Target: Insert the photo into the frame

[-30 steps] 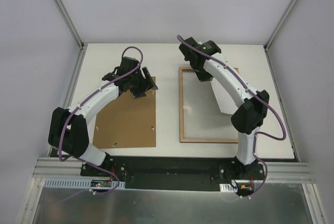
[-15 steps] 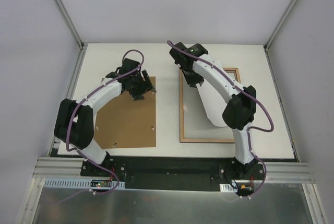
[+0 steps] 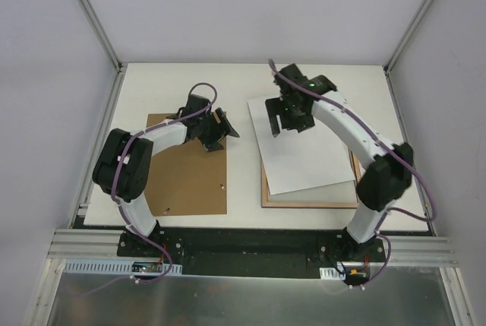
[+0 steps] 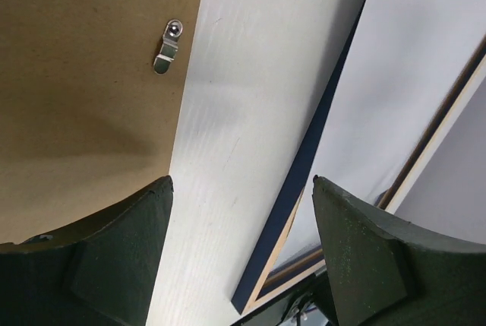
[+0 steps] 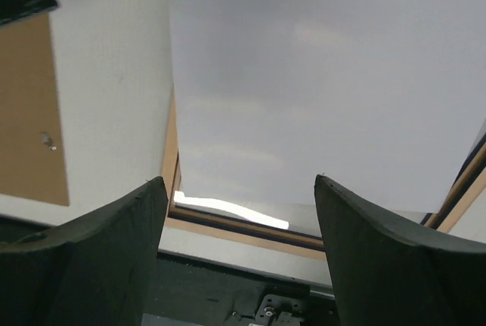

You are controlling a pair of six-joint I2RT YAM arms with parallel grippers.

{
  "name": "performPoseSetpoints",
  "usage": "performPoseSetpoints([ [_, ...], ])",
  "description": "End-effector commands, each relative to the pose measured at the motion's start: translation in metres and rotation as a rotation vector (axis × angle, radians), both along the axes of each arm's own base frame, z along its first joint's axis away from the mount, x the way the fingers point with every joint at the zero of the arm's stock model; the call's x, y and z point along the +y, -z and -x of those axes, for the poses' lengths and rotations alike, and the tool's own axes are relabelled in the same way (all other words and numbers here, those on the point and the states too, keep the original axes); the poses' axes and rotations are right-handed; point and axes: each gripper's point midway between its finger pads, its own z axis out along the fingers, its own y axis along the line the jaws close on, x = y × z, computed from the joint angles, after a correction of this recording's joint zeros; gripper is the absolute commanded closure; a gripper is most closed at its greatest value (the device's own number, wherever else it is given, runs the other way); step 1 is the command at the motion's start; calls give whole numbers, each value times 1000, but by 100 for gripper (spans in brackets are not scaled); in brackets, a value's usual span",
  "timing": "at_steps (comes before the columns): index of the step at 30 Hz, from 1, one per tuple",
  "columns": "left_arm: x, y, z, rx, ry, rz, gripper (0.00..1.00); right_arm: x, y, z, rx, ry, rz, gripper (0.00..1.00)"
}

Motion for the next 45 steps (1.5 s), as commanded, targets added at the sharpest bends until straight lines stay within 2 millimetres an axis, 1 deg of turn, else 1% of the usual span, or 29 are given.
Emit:
performPoseSetpoints([
  [1, -28, -5, -13, -61, -4, 163, 27, 1, -69, 6, -169, -10, -353, 19],
  [4, -38, -3, -19, -91, 11, 206, 27, -24, -74, 9, -222, 44, -394, 19],
  [6, -46, -3, -25, -104, 24, 228, 27, -46, -78, 9, -267, 92, -397, 19],
  [7, -51, -6, -31, -121, 36, 244, 27, -53, -78, 10, -283, 107, -398, 19],
  [8, -54, -4, -35, -119, 37, 246, 27, -60, -80, 11, -307, 121, -405, 19],
  [9, -58, -4, -41, -124, 38, 249, 27, -65, -79, 13, -315, 131, -410, 19],
  [12, -66, 0, -56, -118, 34, 257, 29, -76, -76, 22, -334, 144, -416, 19],
  [17, -79, 9, -75, -121, 45, 270, 32, -92, -81, 35, -375, 170, -427, 18],
  [21, -90, 17, -83, -110, 54, 277, 34, -99, -90, 44, -418, 178, -441, 18],
  [23, -95, 23, -86, -100, 56, 280, 35, -99, -93, 48, -430, 173, -451, 18],
  [26, -104, 23, -89, -96, 68, 291, 39, -98, -94, 51, -434, 166, -462, 18],
  [30, -108, 21, -92, -103, 69, 301, 47, -99, -93, 53, -437, 165, -463, 18],
  [34, -110, 14, -95, -122, 84, 308, 62, -98, -92, 54, -431, 161, -468, 18],
  [36, -112, 9, -97, -132, 99, 314, 73, -98, -91, 53, -430, 164, -465, 18],
  [39, -117, 3, -98, -139, 132, 326, 84, -98, -92, 53, -433, 163, -466, 18],
  [40, -120, -3, -99, -149, 152, 339, 88, -98, -91, 53, -433, 164, -465, 18],
  [44, -126, -9, -99, -153, 206, 356, 98, -99, -91, 52, -432, 167, -461, 19],
  [45, -127, -9, -97, -145, 218, 360, 99, -99, -90, 51, -431, 168, -460, 19],
])
